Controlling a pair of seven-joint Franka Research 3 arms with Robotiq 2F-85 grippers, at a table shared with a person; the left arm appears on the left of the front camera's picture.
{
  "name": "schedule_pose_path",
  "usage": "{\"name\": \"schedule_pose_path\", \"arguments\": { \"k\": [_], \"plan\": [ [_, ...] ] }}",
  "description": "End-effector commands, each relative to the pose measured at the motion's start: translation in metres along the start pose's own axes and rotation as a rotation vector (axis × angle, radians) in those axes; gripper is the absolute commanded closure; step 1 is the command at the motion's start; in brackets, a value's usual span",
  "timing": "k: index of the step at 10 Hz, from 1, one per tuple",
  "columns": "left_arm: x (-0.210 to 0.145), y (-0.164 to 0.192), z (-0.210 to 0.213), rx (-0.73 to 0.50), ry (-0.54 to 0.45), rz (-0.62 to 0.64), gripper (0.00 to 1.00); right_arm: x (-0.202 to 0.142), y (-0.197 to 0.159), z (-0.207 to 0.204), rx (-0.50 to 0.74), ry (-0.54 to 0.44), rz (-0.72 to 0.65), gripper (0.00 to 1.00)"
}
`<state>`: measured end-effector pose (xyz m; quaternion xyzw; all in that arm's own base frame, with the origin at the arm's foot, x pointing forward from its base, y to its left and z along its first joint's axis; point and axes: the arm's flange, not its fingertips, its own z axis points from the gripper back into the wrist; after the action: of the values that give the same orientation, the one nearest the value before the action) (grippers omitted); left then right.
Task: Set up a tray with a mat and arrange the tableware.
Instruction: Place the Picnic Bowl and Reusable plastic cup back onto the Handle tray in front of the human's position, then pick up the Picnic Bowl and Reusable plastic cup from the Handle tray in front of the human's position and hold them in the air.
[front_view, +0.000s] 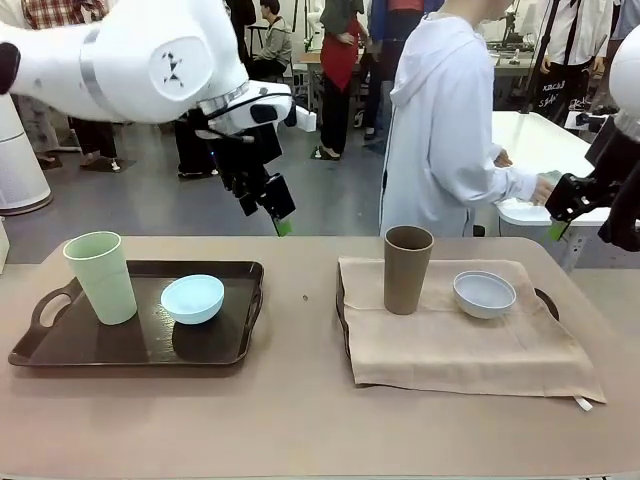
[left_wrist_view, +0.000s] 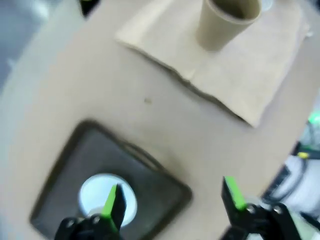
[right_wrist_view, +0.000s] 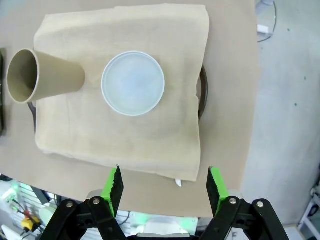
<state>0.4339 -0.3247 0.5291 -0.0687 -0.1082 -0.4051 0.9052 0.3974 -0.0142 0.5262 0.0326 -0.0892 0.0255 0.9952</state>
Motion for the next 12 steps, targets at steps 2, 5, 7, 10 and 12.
{"name": "schedule_pose_path", "arguments": {
  "k": [2, 5, 7, 10, 12],
  "plan": [
    [0.0, 0.0, 0.0, 0.0, 0.0, 0.0, 0.0, 0.01, 0.002, -0.003, -0.05, 0.033, -0.022, 0.14],
    [0.0, 0.0, 0.0, 0.0, 0.0, 0.0, 0.0, -0.003, 0.002, 0.005, -0.011, 0.0, 0.003, 0.14],
    [0.0, 0.0, 0.0, 0.0, 0.0, 0.0, 0.0, -0.003, 0.002, 0.005, -0.011, 0.0, 0.003, 0.14],
    [0.0, 0.0, 0.0, 0.0, 0.0, 0.0, 0.0, -0.003, 0.002, 0.005, -0.011, 0.0, 0.003, 0.14],
    [0.0, 0.0, 0.0, 0.0, 0.0, 0.0, 0.0, -0.003, 0.002, 0.005, -0.011, 0.0, 0.003, 0.14]
  ]
}}
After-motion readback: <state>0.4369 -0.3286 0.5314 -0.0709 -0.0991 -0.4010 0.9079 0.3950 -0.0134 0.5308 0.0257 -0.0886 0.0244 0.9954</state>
